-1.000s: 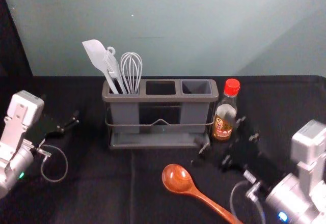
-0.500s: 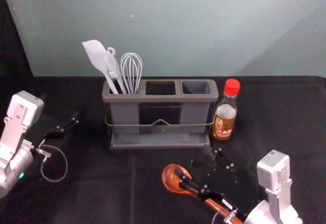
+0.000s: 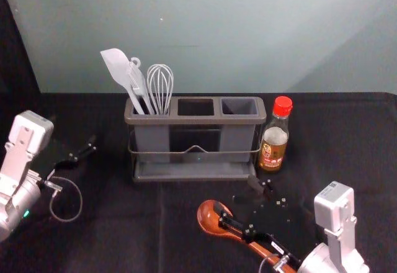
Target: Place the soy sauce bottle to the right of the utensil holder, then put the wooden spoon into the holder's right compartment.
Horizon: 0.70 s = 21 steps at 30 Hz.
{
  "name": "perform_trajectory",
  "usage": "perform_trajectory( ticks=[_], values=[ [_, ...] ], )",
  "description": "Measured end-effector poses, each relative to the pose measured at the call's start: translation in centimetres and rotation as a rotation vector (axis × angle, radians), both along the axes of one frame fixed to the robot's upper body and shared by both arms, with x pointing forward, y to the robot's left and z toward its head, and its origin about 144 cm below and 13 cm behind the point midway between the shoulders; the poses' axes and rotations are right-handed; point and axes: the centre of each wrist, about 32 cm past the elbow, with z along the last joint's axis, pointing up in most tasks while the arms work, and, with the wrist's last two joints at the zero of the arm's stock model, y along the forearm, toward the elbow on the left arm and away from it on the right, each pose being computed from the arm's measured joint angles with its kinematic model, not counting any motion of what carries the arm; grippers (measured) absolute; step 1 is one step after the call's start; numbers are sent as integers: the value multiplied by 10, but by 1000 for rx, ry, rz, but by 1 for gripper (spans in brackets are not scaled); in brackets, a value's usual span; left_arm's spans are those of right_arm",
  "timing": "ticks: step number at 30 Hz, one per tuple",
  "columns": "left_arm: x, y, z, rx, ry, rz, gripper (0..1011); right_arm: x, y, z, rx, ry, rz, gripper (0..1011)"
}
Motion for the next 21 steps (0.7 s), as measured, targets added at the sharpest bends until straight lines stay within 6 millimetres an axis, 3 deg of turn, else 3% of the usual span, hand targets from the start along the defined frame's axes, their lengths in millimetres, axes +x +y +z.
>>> perform_trajectory(
  ticks=[7,9,13,21],
  values=[
    [0,0,0,0,0,0,1011,1,2,4,-43,41,2,1004],
    [0,0,0,0,0,0,1012,1,9,21,-158,167,-12,1004],
    [0,0,0,0,0,0,1011,-3,13,37,-201,243,-20,1004],
    [0,0,0,0,0,0,1011,-2,22,88,-291,415,-10,1004]
  ],
)
